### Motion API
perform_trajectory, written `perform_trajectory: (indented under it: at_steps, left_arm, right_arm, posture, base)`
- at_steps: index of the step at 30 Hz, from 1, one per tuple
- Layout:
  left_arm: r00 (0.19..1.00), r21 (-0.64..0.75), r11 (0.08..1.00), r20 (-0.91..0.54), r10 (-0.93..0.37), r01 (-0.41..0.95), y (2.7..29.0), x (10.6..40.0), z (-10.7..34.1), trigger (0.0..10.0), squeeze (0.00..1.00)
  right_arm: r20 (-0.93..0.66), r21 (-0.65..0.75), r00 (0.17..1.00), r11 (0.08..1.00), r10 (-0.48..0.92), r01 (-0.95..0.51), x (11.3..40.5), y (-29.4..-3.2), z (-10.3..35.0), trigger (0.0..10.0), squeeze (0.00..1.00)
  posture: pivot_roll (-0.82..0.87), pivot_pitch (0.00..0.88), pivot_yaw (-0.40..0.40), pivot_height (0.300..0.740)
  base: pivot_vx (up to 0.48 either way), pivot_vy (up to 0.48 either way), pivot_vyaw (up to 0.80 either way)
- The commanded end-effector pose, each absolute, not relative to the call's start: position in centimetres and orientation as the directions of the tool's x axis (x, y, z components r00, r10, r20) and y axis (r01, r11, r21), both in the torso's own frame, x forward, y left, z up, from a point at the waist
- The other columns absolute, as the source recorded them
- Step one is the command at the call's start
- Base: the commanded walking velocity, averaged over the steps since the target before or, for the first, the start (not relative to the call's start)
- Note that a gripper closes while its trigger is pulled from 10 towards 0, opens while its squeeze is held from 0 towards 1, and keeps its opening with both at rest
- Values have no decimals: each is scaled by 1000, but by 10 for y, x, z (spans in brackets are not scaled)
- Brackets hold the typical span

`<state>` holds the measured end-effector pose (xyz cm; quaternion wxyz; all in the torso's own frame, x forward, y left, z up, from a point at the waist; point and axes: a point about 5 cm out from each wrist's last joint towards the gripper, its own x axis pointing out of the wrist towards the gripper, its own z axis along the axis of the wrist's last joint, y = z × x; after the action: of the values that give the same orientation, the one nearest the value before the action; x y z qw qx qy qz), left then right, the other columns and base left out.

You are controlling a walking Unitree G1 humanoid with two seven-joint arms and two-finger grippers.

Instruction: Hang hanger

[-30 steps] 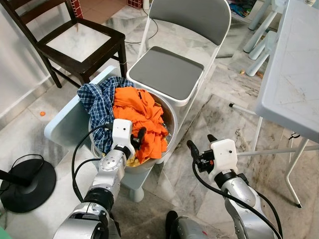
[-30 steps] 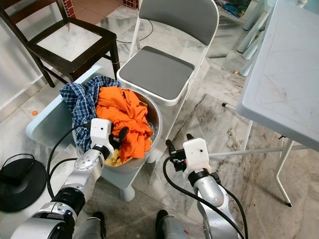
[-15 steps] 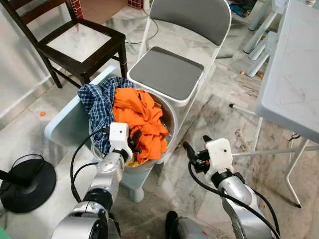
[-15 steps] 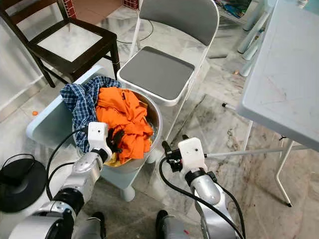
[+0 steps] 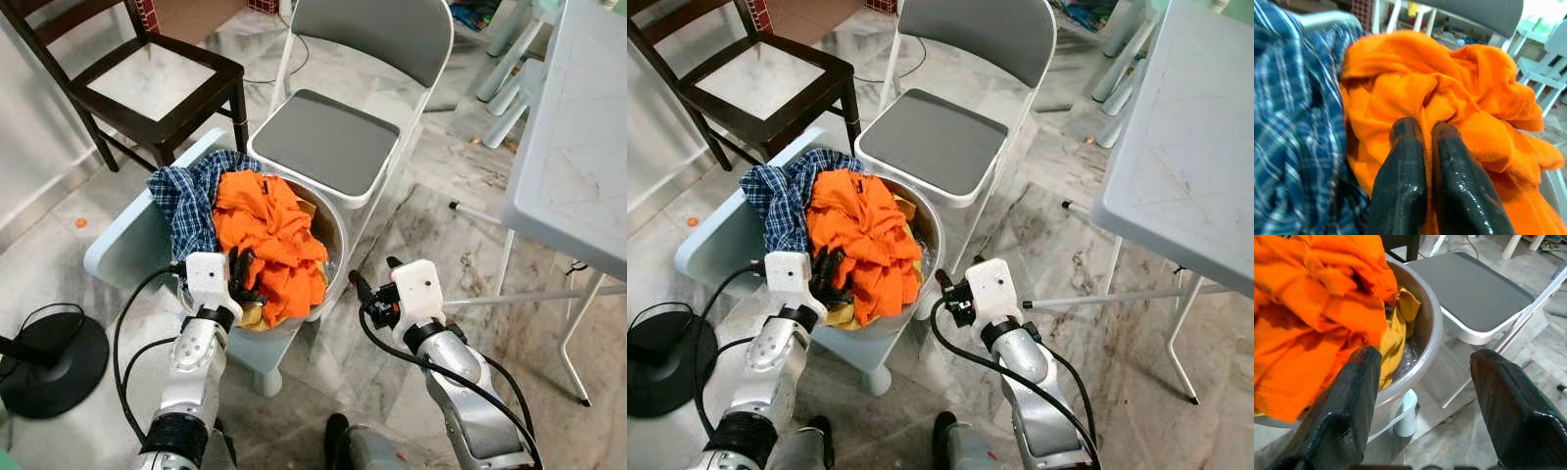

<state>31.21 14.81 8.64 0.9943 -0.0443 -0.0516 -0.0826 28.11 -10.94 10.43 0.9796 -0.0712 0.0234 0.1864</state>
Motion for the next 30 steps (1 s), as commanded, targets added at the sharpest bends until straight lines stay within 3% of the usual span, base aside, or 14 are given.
perform_trajectory:
  at_steps: [1, 13, 20, 24, 25, 26, 30]
  left_arm:
    - [976, -72, 984, 155, -150, 163, 150, 308, 96, 0, 0]
    - [885, 84, 969, 395, -246, 231, 137, 281, 166, 0, 0]
    - [850, 130, 964, 456, -264, 231, 137, 288, 194, 0, 0]
    - [806, 123, 968, 537, -250, 219, 141, 294, 232, 0, 0]
    - [788, 123, 968, 562, -251, 221, 142, 295, 243, 0, 0]
    - [776, 124, 968, 580, -250, 219, 143, 296, 251, 0, 0]
    - [748, 131, 968, 614, -250, 216, 145, 295, 267, 0, 0]
  right_arm:
    - [-97, -126, 926, 919, 364, -374, 279, -111, 97, 10000, 0]
    - [-102, -123, 919, 912, 380, -391, 282, -106, 91, 10000, 0]
    - [-93, -126, 914, 906, 396, -405, 286, -99, 91, 10000, 0]
    - [-88, -121, 916, 909, 391, -399, 289, -99, 90, 10000, 0]
    - [-78, -113, 916, 909, 395, -401, 289, -99, 91, 2392, 0]
    - [-76, -112, 915, 908, 397, -404, 289, -98, 90, 0, 0]
    - [-76, -113, 914, 907, 399, -406, 289, -96, 89, 0, 0]
  posture:
    - [142, 282, -117, 740]
    - [180, 289, -114, 740]
    - [198, 283, -111, 740]
    - [206, 276, -110, 740]
    - [210, 274, -109, 740]
    - [213, 272, -109, 740]
    - [219, 269, -107, 740]
  base:
    - [0, 0, 0]
    - [0, 0, 0]
    - [0, 0, 0]
    - [0, 0, 0]
    - [0, 0, 0]
    - [0, 0, 0]
    - [0, 0, 0]
